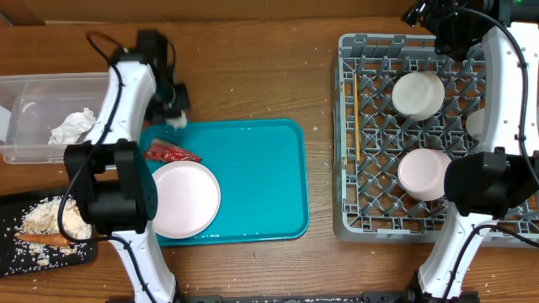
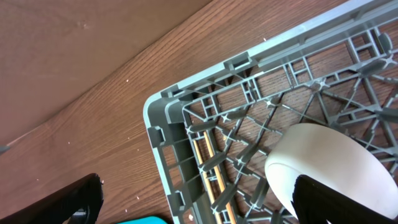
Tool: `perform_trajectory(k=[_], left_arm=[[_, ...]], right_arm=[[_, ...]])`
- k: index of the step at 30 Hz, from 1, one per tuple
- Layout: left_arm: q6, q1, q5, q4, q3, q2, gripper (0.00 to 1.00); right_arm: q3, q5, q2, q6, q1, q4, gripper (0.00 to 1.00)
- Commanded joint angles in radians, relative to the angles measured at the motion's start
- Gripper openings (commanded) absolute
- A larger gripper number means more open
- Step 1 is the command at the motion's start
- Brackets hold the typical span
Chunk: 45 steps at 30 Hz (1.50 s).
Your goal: Sort waste into correct bins and load items into the dishwasher
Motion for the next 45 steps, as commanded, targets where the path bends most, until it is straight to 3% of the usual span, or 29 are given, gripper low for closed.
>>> perform_trajectory(k=[1,8,15,16,17,19,27,33,37,40,42,45], left_arm=[[-0.006,-0.006,0.015,-0.035,0.17,-0.039,0.04],[-0.04,0.037,-0.302,-0.034,0.383,-0.046,0.04],[-0.054,0.185,-0.348,0.008,0.379,-0.022,0.05],[-0.074,0.212,-0.347,0.01,0.378,-0.016,0.15],[-0.1,0.238,-0.342,0.011,0.377,-0.014,0.34],[-0.145,0.289,-0.303,-0.001,0.374,-0.011,1.0],[-0.151,0.39,0.038,-0.157,0.374,-0.011,1.0],[-0.072,0.358,0.292,-0.255,0.375,-0.011,1.0],[-0.031,0.256,0.246,-0.336,0.374,-0.01,0.96],[-0.039,0.181,0.154,-0.38,0.37,-0.01,0.87],[-0.127,0.135,0.103,-0.41,0.368,-0.01,0.81],[-0.259,0.084,0.097,-0.43,0.364,-0.01,0.88]], right_arm=[[0.02,-0.005,-0.038,0.008,-0.001,0.005,1.0],[0.02,-0.005,-0.038,0.008,-0.001,0.005,1.0],[0.02,-0.005,-0.038,0.008,-0.001,0.005,1.0],[0.02,-0.005,-0.038,0.008,-0.001,0.005,1.0],[0.02,-0.005,-0.038,0.008,-0.001,0.005,1.0],[0.02,-0.005,-0.038,0.008,-0.001,0.005,1.0],[0.02,-0.005,-0.038,0.008,-0.001,0.005,1.0],[0.02,-0.005,-0.038,0.008,-0.001,0.005,1.0],[0.02,-0.005,-0.038,0.008,-0.001,0.005,1.0],[0.02,-0.005,-0.038,0.008,-0.001,0.005,1.0],[0.02,-0.005,-0.038,0.008,-0.001,0.005,1.0],[0.02,-0.005,-0.038,0.008,-0.001,0.005,1.0]])
